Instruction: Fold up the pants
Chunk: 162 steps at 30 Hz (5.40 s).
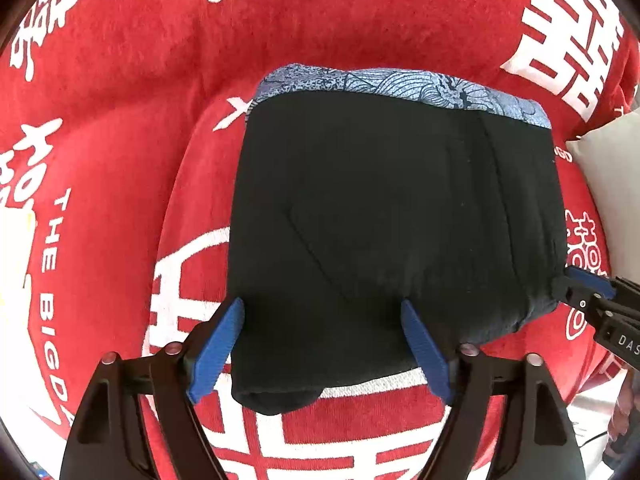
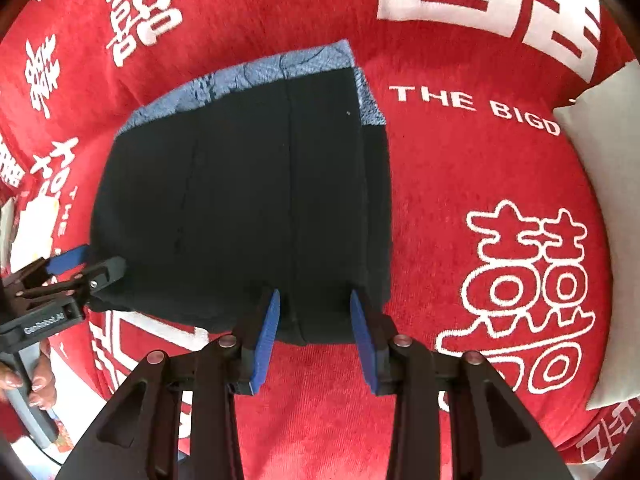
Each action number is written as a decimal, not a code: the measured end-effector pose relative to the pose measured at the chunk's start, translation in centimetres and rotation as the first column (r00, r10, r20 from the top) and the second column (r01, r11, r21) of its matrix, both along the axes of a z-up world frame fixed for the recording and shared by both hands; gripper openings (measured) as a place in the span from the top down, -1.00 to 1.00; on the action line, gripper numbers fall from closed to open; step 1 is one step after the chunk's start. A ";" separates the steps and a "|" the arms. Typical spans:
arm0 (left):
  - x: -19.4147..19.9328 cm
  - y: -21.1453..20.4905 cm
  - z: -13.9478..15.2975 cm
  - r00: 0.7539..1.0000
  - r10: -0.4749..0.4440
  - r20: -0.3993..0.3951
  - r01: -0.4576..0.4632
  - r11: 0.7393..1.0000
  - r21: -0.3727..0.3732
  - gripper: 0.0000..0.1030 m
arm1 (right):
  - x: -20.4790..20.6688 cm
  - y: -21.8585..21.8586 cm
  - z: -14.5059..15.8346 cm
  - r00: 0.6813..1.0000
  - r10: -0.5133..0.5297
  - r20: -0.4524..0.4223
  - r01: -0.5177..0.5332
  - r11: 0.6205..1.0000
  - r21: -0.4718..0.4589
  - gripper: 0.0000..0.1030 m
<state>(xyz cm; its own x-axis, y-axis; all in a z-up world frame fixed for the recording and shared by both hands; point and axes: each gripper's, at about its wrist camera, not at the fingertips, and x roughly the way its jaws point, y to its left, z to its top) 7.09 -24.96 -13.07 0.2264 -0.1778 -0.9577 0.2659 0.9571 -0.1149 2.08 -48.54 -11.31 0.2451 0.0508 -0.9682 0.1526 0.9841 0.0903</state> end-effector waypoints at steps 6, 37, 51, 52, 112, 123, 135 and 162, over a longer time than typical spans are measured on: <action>0.2 -0.2 0.1 1.000 0.010 -0.008 -0.010 1.000 0.007 -0.63 | -0.1 0.2 0.0 1.000 0.008 -0.009 -0.008 1.000 -0.009 0.22; 7.1 3.7 0.4 0.996 0.078 -0.051 -0.081 0.996 -0.041 -0.63 | 1.4 -4.5 2.2 0.996 -0.090 0.014 0.087 0.986 0.140 -0.22; 10.2 3.8 -2.2 0.976 -0.061 -0.209 0.002 0.963 -0.270 -0.63 | 3.9 -8.6 -1.1 0.994 -0.108 -0.030 0.110 0.896 0.430 -0.41; 10.5 3.8 -2.6 0.972 -0.071 -0.224 0.002 0.956 -0.294 -0.63 | 4.0 -9.1 -1.4 0.993 -0.117 -0.032 0.118 0.880 0.461 -0.41; -2.4 3.2 -0.1 0.999 -0.051 0.000 0.051 0.999 0.001 -0.82 | -5.0 -3.5 -1.3 0.995 -0.083 -0.049 0.094 0.939 0.332 -0.32; -7.3 3.7 4.0 0.996 -0.093 0.005 0.091 0.981 0.169 -1.00 | -9.0 -1.2 4.3 0.977 -0.181 -0.110 0.188 0.981 0.055 -0.72; -9.8 4.7 9.4 0.998 -0.065 0.025 0.059 0.983 0.175 -0.99 | -10.1 7.4 10.4 0.986 -0.151 -0.067 0.147 0.988 -0.056 -0.99; -13.3 3.3 12.1 0.998 -0.055 0.023 0.049 0.976 0.212 -0.99 | -10.9 11.2 13.3 0.995 -0.071 -0.067 0.058 0.983 -0.173 -0.99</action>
<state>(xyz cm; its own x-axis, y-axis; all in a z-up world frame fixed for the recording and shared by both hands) -6.18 -21.65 -1.01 0.2501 0.0155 -0.9681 0.3163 0.9437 0.0968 -8.84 -37.38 2.00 0.1712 -0.1303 -0.9766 0.2164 0.9720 -0.0917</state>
